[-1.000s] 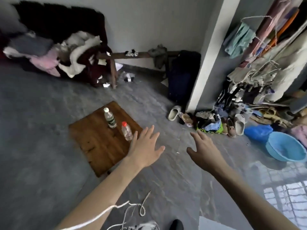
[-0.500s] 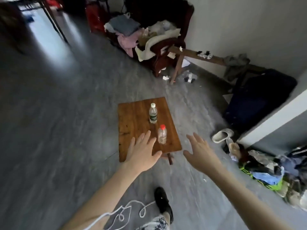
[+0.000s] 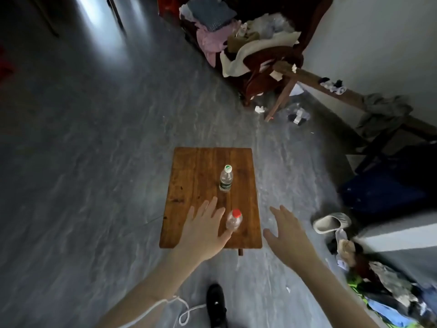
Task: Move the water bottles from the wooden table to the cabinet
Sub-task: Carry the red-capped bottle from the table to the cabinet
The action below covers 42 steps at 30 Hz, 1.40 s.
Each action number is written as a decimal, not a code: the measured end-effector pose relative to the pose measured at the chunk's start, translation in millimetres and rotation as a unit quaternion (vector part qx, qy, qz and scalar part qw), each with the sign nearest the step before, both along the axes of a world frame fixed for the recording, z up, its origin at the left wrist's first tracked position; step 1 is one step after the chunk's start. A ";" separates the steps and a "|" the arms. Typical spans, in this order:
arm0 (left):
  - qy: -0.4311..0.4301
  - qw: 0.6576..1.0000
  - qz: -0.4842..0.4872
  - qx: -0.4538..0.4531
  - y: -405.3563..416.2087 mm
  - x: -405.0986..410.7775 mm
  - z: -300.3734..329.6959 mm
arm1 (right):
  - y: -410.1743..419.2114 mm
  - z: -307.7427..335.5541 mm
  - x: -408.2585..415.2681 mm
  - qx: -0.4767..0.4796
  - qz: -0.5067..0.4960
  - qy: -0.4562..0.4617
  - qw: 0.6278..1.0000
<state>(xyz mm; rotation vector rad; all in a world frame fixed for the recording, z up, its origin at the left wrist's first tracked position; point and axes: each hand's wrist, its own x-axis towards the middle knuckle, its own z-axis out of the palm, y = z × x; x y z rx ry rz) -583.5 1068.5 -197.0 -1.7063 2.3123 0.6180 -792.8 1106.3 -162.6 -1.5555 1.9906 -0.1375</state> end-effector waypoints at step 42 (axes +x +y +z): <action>0.456 0.886 0.088 -0.006 -114.4 -71.5 -194.1 | -109.9 -307.7 -44.9 0.237 -0.366 -0.649 0.623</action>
